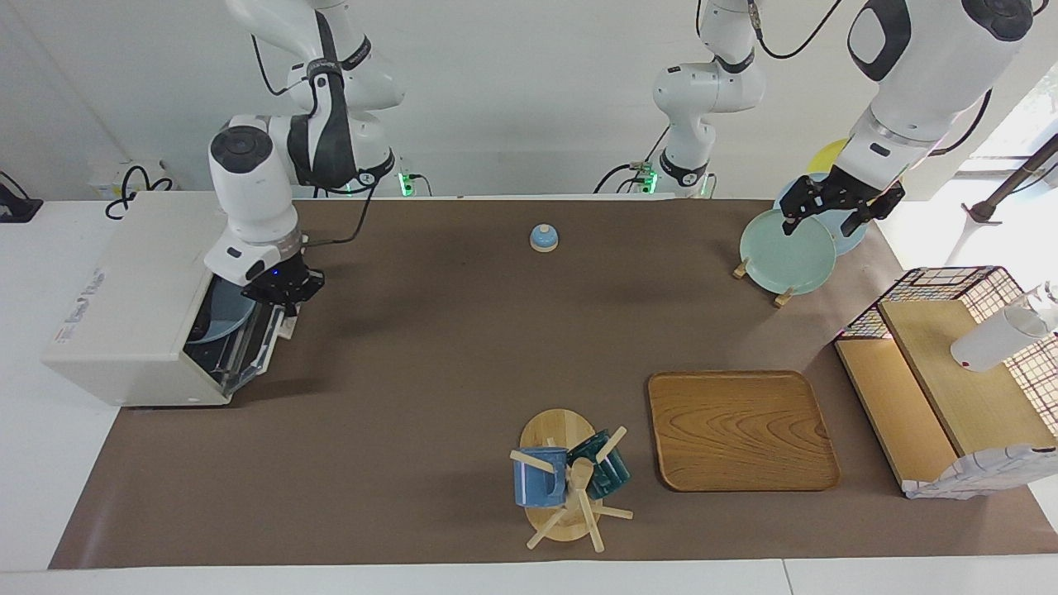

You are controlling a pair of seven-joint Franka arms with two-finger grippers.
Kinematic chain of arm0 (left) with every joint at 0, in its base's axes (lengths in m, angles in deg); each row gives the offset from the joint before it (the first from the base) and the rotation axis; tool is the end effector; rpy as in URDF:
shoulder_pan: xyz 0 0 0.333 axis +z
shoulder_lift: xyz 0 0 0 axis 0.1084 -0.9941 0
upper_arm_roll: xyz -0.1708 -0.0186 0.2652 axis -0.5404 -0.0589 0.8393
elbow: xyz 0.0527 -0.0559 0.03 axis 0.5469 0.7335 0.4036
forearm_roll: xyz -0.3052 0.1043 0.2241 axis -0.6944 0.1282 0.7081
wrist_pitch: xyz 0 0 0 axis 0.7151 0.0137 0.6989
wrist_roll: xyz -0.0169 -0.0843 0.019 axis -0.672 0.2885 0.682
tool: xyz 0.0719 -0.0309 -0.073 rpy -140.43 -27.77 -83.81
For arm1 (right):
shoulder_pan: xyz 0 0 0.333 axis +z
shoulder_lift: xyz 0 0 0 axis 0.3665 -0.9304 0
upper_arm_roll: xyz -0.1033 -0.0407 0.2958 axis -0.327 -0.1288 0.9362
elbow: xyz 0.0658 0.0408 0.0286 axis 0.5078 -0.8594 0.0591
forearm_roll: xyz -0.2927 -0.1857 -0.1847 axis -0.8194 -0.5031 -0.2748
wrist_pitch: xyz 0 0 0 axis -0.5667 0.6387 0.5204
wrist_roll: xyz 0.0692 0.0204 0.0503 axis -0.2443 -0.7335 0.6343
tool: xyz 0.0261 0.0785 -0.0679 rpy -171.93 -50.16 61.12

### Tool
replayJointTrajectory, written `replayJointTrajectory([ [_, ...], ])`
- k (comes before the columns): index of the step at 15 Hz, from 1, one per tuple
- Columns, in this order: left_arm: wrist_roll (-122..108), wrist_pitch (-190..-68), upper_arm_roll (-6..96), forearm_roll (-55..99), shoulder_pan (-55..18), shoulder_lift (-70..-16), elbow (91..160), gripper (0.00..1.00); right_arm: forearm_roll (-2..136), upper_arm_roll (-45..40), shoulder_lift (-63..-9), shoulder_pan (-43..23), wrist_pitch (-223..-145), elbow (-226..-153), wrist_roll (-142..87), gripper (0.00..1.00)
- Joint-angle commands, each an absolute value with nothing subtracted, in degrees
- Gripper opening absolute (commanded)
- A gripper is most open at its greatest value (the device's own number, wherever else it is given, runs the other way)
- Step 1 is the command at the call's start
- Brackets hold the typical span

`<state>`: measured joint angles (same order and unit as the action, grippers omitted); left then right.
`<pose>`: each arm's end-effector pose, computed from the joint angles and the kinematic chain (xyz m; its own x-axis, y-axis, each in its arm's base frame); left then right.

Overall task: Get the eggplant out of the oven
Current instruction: 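Reach the right gripper into the open toaster oven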

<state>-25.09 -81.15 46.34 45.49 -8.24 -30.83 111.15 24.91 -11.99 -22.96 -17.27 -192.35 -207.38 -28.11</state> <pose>0.5406 -0.0371 0.6017 0.9930 -0.1087 -0.0453 -0.1077 -0.9939 0.0258 0.5509 0.0115 0.3943 0.9615 0.2747 -0.0050 0.2717 -0.9480 0.1659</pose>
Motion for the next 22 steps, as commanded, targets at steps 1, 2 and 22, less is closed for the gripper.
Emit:
replayJointTrajectory([
  [1,-24.6,-81.0,46.5,46.6,-8.6,-30.6,111.1,1.00,24.0,-12.9,-25.5,-18.8,-196.2,-207.4,-27.4,0.00],
  [2,-24.6,-81.0,46.5,46.6,-8.6,-30.6,111.1,1.00,24.0,-12.9,-25.2,-18.8,-197.4,-208.7,-27.6,0.00],
  [22,-24.4,-81.7,46.7,46.6,-8.5,-30.6,111.3,1.00,33.1,-12.8,-25.9,-15.0,-188.7,-205.1,-30.7,0.10],
])
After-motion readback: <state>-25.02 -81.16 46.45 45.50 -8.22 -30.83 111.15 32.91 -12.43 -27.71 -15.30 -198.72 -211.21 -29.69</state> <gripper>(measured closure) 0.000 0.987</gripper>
